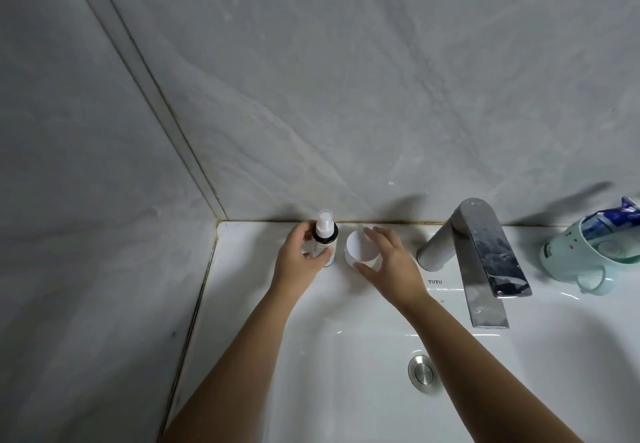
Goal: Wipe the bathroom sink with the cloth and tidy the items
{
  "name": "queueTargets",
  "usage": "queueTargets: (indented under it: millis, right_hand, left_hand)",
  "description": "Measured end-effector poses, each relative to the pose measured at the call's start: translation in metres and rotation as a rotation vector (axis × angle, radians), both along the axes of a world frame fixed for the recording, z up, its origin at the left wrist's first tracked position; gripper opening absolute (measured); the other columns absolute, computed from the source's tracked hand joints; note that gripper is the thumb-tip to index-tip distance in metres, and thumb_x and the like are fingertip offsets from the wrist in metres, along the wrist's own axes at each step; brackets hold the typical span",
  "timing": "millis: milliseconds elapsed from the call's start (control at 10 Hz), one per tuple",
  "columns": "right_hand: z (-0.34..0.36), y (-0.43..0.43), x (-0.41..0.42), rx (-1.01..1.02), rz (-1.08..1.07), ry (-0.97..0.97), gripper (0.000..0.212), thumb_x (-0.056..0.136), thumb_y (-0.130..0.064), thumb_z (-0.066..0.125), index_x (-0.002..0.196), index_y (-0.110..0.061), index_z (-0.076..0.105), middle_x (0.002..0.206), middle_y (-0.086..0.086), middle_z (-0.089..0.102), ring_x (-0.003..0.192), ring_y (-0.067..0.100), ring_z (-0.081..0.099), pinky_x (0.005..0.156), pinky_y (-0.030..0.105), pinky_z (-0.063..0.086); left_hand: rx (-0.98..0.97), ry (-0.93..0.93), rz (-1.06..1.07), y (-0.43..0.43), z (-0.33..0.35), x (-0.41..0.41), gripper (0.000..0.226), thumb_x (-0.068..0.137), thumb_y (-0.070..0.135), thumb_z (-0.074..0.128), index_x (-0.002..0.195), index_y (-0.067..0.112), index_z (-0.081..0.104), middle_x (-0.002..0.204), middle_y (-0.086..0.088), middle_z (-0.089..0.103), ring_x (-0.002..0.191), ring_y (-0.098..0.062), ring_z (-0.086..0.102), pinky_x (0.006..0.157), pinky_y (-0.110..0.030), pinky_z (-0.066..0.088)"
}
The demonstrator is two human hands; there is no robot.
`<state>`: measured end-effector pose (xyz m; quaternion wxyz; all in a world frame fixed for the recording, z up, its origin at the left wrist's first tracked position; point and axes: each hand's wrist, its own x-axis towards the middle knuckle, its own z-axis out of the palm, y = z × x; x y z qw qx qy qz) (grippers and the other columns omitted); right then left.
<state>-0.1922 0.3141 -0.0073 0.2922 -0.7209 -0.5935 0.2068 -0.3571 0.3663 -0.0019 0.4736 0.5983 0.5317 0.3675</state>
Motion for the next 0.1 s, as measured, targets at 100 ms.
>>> queueTargets:
  millis: [100]
  right_hand:
    - [0.0027,-0.0169,0.0005,0.038,-0.037,-0.016,0.057,0.08,-0.022,0.067,0.132,-0.014,0.045,0.136,0.005,0.043,0.123,0.024,0.042,0.09,0.035,0.045]
  left_hand:
    - [0.011,0.043,0.007,-0.0075,0.003,-0.0028,0.045,0.076,0.011,0.071,0.112,0.03,0.051,0.106,0.022,0.055,0.105,-0.003,0.051,0.075,-0.001,0.034]
